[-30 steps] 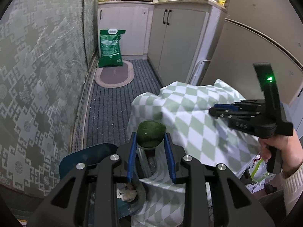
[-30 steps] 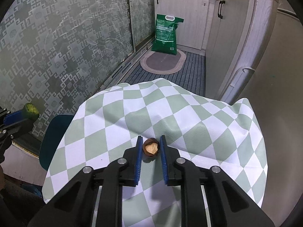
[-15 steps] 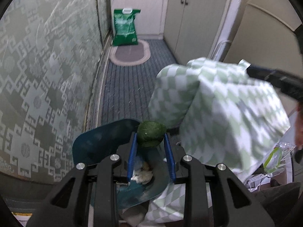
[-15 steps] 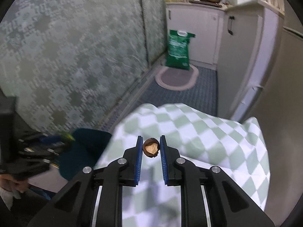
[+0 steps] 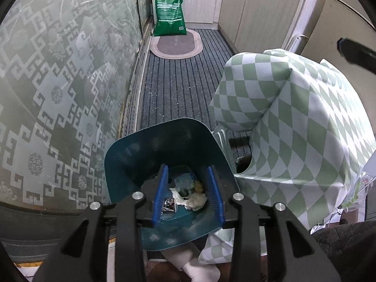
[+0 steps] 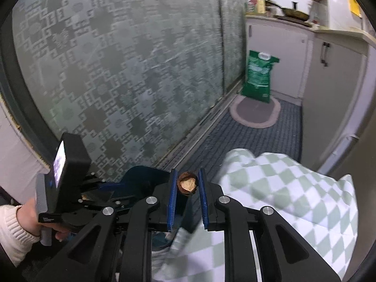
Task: Collect trash
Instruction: 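Drop the green fruit into the teal bin with left tool while right tool drops the shell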
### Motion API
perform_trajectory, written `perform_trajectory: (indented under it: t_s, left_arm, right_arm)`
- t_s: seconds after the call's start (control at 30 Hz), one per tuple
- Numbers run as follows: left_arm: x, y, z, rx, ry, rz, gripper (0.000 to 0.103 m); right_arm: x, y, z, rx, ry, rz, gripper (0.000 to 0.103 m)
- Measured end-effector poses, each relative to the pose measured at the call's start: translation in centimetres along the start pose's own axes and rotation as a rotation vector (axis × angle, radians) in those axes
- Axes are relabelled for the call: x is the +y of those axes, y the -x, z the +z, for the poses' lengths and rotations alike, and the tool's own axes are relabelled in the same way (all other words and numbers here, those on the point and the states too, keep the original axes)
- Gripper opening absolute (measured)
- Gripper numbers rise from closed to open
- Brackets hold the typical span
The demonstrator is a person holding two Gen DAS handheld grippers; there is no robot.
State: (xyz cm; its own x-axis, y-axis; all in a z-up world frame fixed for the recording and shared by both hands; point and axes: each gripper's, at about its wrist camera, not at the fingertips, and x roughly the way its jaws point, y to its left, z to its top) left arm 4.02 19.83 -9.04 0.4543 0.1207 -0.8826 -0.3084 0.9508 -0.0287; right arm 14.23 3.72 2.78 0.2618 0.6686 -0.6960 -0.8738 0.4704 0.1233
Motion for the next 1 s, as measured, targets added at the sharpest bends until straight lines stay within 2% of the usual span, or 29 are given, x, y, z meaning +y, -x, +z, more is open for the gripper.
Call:
perform_trajectory:
  t_s: [0.17,0.4,0.8,0.9,1.0]
  left_arm:
    - [1.2,0.9,-0.2,-0.029,0.019,-0.001,0.037]
    - [2.8,3.2,-0.2,-0.093,0.057,-0.017,0.029]
    - [3.7,8.0,-0.2,-0.200,0.069,-0.035,0.024]
    - [3.8,8.6,-0.5,-0.203,0.073,-0.042,0.024]
    - [3.9,8.5,-1.0,-0.176,0.096,-0.051,0.024]
  right_arm:
    - [2.6,-1.7,-0.2,0.040,0.047,0.024,0.018]
    - [5.6,-4.5,-0.6,0.098,0.097,0.051,0.018]
    - [9.5,-11.0,-2.6,0.287,0.175,0.077,0.018]
    - [9.5,-11.7,-2.9,0.308,0.157,0.075,0.028]
    - [9.1,-11.8,-3.0,0.324,0.139,0.058,0.030]
